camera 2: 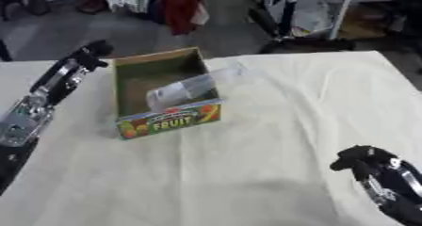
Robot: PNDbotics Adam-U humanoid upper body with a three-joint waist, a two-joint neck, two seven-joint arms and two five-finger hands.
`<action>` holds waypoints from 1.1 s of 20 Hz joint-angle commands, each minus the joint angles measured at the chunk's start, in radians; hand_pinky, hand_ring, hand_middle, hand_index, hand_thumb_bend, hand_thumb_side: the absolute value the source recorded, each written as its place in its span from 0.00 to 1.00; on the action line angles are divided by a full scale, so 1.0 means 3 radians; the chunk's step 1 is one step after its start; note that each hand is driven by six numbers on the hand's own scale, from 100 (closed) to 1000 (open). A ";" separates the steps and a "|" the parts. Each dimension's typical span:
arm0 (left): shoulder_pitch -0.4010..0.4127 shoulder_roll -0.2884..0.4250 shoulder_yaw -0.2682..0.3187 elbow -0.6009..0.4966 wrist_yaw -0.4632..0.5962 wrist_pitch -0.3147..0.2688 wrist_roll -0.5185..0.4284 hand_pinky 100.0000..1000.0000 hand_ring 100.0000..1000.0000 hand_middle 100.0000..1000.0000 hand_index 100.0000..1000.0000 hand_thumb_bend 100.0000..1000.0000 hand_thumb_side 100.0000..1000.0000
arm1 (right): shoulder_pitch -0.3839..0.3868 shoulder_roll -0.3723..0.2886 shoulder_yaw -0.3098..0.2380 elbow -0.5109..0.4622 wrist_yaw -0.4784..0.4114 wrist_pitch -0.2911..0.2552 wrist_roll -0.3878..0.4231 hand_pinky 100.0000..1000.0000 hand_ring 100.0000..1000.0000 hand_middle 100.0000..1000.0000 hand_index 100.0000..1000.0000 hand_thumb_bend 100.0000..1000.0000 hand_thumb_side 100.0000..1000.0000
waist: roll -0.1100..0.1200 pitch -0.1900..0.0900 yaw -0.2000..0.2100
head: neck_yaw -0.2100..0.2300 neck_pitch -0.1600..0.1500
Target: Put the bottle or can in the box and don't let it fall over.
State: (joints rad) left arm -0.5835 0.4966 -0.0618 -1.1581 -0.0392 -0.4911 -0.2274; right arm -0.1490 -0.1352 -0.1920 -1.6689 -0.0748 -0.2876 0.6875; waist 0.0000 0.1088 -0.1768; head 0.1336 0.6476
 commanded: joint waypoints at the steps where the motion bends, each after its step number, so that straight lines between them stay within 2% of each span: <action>1: 0.0140 0.0013 0.0139 -0.0331 0.0180 0.0055 0.0045 0.80 0.87 0.79 1.00 0.14 0.91 | -0.0034 -0.0067 -0.0065 -0.0084 0.0013 -0.0009 -0.0051 0.64 0.59 0.50 0.67 0.00 0.46 | 0.0006 0.0003 0.0078 | -0.0052 -0.0055; 4: 0.0391 -0.0211 0.0302 -0.0582 0.0334 0.0176 -0.0016 0.79 0.85 0.77 0.99 0.14 0.92 | -0.0034 -0.0087 -0.0116 -0.0089 0.0025 -0.0022 -0.0119 0.64 0.59 0.51 0.67 0.00 0.46 | 0.0004 0.0031 0.0191 | -0.0095 -0.0065; 6: 0.0554 -0.0372 0.0384 -0.0720 0.0434 0.0273 -0.0090 0.78 0.84 0.77 0.99 0.16 0.96 | -0.0032 -0.0088 -0.0125 -0.0089 0.0029 -0.0027 -0.0149 0.64 0.59 0.51 0.67 0.00 0.46 | 0.0000 0.0032 0.0217 | -0.0088 -0.0051; 9: 0.0800 -0.0617 0.0479 -0.0837 0.0586 0.0423 -0.0205 0.77 0.83 0.76 0.98 0.17 0.99 | -0.0011 -0.0092 -0.0129 -0.0084 0.0025 -0.0028 -0.0187 0.63 0.59 0.51 0.67 0.00 0.46 | 0.0000 0.0008 0.0244 | -0.0058 0.0025; 13: 0.1102 -0.0895 0.0484 -0.0957 0.0682 0.0609 -0.0341 0.77 0.83 0.76 0.98 0.19 1.00 | 0.0019 -0.0102 -0.0125 -0.0081 0.0037 -0.0021 -0.0219 0.64 0.60 0.52 0.68 0.00 0.45 | 0.0024 -0.0049 0.0259 | -0.0029 0.0155; 17: 0.1435 -0.0978 0.0481 -0.1270 0.0715 0.0811 -0.0415 0.77 0.83 0.76 0.98 0.18 1.00 | 0.0047 -0.0104 -0.0114 -0.0070 0.0048 -0.0014 -0.0241 0.64 0.61 0.53 0.69 0.00 0.45 | 0.0022 -0.0097 0.0250 | -0.0013 0.0255; 22: 0.1771 -0.0989 0.0458 -0.1697 0.0729 0.1029 -0.0421 0.76 0.82 0.75 0.98 0.17 1.00 | 0.0064 -0.0106 -0.0117 -0.0058 0.0073 -0.0006 -0.0274 0.64 0.63 0.55 0.71 0.00 0.45 | 0.0019 -0.0132 0.0232 | -0.0056 0.0310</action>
State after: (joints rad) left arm -0.0485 0.1930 0.0717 -1.6175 0.1757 -0.1989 -0.3546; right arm -0.1221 -0.1455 -0.2240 -1.6696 -0.0571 -0.2899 0.6117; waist 0.0060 0.0817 -0.1056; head 0.1200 0.7343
